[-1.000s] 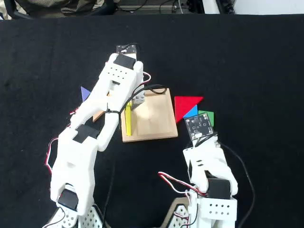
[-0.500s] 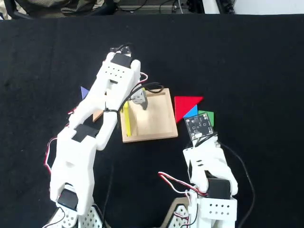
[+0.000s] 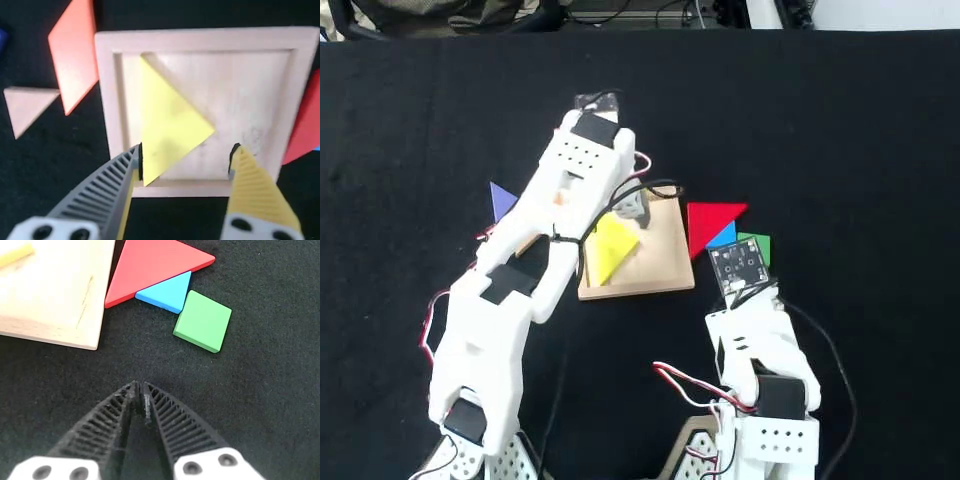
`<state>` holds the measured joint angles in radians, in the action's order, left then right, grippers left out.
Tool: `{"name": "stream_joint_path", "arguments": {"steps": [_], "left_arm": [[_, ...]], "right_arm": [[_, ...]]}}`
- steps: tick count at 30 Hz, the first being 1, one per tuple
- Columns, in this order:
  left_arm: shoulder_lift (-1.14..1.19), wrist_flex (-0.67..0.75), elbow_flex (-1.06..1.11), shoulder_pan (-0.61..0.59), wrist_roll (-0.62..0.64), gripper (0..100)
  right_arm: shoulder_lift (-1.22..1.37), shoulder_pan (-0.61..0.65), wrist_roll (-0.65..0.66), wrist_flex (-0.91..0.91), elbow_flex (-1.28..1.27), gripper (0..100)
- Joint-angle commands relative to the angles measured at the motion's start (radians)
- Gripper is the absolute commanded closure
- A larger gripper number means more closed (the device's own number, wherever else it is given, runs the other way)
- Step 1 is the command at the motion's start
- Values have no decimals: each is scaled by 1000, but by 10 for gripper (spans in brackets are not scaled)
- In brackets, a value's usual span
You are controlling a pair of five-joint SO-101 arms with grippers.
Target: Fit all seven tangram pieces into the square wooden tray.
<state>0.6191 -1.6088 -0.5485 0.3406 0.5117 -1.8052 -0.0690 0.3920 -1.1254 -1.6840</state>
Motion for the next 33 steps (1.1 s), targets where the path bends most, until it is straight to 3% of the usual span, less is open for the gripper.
{"name": "stream_joint_path", "arguments": {"steps": [1,9,13,21,33], "left_arm": [[-9,6,-107,8,-11,712],[84,173,-65,107,-167,712],[117,201,-70,139,-175,712],[166,189,-88,139,-172,712],[166,43,-97,114,-187,712]], "right_arm": [[-65,-9,9,-3,-2,987],[-65,-9,9,-3,-2,987],[-65,-9,9,-3,-2,987],[-65,-9,9,-3,-2,987],[-64,-9,9,-3,-2,987]]}}
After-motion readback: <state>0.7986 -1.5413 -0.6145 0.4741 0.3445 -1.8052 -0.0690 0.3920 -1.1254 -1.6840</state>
